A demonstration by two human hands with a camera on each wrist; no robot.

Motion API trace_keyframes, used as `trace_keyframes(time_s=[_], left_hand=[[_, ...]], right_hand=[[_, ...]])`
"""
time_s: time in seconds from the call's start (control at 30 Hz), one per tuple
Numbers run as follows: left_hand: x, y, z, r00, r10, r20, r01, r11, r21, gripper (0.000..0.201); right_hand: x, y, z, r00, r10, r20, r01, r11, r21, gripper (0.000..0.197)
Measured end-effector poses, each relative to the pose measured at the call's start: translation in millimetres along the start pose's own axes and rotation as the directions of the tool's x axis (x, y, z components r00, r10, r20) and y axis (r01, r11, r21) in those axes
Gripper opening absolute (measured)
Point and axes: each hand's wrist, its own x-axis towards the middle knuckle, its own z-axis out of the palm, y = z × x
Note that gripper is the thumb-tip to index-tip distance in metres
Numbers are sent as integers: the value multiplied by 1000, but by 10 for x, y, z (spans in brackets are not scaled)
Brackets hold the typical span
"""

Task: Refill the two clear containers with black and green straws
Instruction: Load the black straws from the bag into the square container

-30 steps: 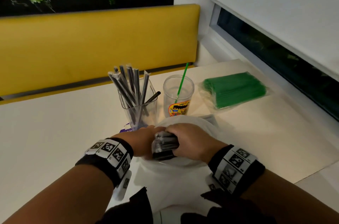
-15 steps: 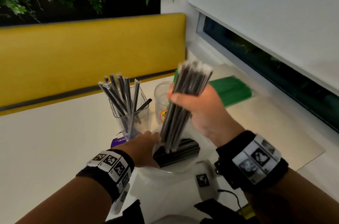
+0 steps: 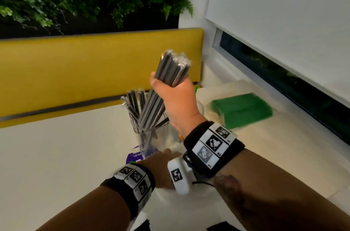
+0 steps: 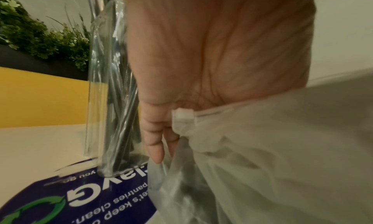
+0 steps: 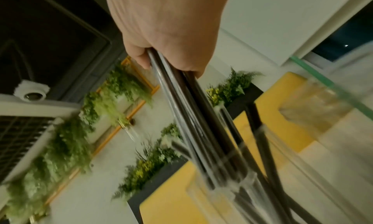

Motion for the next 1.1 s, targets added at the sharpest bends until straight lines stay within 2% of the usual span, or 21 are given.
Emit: trace_keyframes(time_s=[0.1, 0.17, 0.23, 0.3, 0.37, 0.4, 0.47, 0.53, 0.6, 0.67, 0.7, 0.73, 0.77, 0.83, 0.9, 0.93, 0.97, 1.0, 1.03, 1.07, 1.1], left_hand=[[73, 10, 1, 999, 53, -10, -53, 999, 5, 60], [98, 29, -3, 996, 85, 17, -86, 992, 92, 49], [101, 55, -2, 988, 139, 68, -149, 973, 177, 58], [187, 22, 62, 985, 158, 76, -171, 957, 233, 67], [248, -3, 117, 985, 168, 47, -175, 952, 253, 72], [281, -21, 149, 984, 173, 39, -178, 948, 265, 76], [319, -41, 193, 981, 193, 17, -189, 941, 282, 94], [391, -91, 281, 973, 230, -32, -209, 928, 309, 112], [416, -117, 324, 968, 249, -44, -223, 922, 315, 108], [352, -91, 274, 976, 217, -20, -201, 931, 305, 89], [328, -86, 247, 977, 211, -17, -197, 935, 294, 79], [316, -82, 229, 979, 203, -3, -193, 935, 297, 74], [291, -73, 210, 980, 199, -14, -186, 939, 291, 72], [280, -68, 216, 982, 179, -55, -163, 961, 223, 80], [279, -76, 223, 984, 165, -69, -153, 976, 156, 85], [293, -87, 232, 985, 160, -71, -149, 979, 139, 85], [299, -103, 231, 985, 159, -71, -148, 979, 140, 84], [298, -108, 226, 984, 160, -74, -149, 979, 142, 82], [280, -103, 211, 984, 163, -75, -151, 978, 148, 80], [283, -110, 216, 982, 171, -75, -159, 977, 142, 77], [285, -121, 226, 979, 183, -86, -171, 976, 133, 73]], right_hand=[[-103, 231, 52, 999, 23, 43, -16, 987, -158, 54], [-167, 355, 58, 994, 33, 104, -10, 975, -222, 76], [-208, 440, 36, 986, 49, 156, -14, 976, -217, 99], [-244, 440, -3, 982, 28, 185, 15, 974, -228, 113], [-285, 370, -24, 978, -89, 188, 150, 929, -339, 117], [-297, 334, -31, 962, -190, 194, 254, 881, -400, 116], [-294, 259, -24, 881, -397, 256, 472, 726, -499, 109], [-227, 237, 13, 814, -457, 358, 578, 575, -579, 92], [-152, 264, 36, 802, -348, 485, 597, 465, -653, 71], [-147, 341, 6, 800, -84, 594, 582, 352, -733, 60], [-165, 387, -24, 800, 20, 600, 568, 299, -767, 59], [-181, 420, -57, 802, 56, 594, 558, 283, -780, 59], [-196, 421, -93, 802, 23, 597, 563, 305, -768, 58], [-224, 310, -177, 793, -160, 588, 596, 401, -695, 57], [-258, 159, -331, 807, -362, 467, 591, 518, -618, 49], [-264, 114, -460, 830, -417, 371, 558, 598, -576, 41], [-292, 46, -595, 862, -408, 302, 507, 679, -531, 29], [-314, 43, -747, 897, -329, 294, 438, 741, -508, 20], [-358, 42, -885, 911, -175, 373, 366, 759, -539, 15], [-417, 156, -1009, 868, 14, 496, 355, 680, -641, 14], [-504, 290, -1096, 787, 170, 593, 426, 545, -722, 14]])
